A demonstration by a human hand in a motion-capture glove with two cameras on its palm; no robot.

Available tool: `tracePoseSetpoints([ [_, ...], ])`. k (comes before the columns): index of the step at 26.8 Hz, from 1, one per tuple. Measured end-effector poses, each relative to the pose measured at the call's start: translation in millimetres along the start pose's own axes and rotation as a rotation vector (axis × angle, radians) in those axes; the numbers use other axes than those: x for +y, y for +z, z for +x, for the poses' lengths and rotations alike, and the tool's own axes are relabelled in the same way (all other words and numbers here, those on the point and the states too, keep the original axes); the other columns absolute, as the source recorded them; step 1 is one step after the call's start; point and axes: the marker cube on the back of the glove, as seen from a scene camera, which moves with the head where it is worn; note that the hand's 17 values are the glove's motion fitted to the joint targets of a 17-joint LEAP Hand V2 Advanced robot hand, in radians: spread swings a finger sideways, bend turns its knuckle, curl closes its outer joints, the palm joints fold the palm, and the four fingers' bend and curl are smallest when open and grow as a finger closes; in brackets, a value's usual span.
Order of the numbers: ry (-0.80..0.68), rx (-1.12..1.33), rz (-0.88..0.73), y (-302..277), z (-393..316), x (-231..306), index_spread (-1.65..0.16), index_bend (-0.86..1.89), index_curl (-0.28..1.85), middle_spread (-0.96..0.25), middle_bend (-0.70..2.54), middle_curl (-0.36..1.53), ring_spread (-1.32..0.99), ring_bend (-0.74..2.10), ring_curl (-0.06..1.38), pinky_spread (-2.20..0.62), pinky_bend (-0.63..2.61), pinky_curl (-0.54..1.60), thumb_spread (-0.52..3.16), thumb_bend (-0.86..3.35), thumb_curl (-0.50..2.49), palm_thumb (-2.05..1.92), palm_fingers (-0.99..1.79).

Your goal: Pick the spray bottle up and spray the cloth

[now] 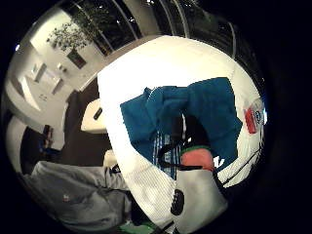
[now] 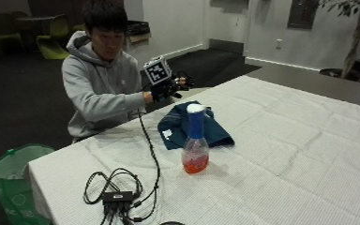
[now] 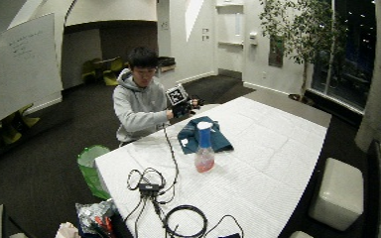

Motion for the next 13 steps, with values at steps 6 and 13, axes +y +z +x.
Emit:
tracePoseSetpoints([
  [6, 0.181, -0.148, 0.027, -7.7, -13.8, -6.0, -0.25, 0.16, 0.13, -0.03, 0.19, 0.11, -0.01, 0.28, 0.12, 0.16, 0.46, 0.18, 0.58, 0.36, 0.20, 0.66, 0.39],
  [13, 0.356, -0.329, 0.050, -20.2, -23.8, -11.3, -0.30, 0.14, 0.17, -0.03, 0.19, 0.17, -0.01, 0.30, 0.17, 0.20, 0.47, 0.23, 0.76, 0.30, 0.26, 0.70, 0.34],
])
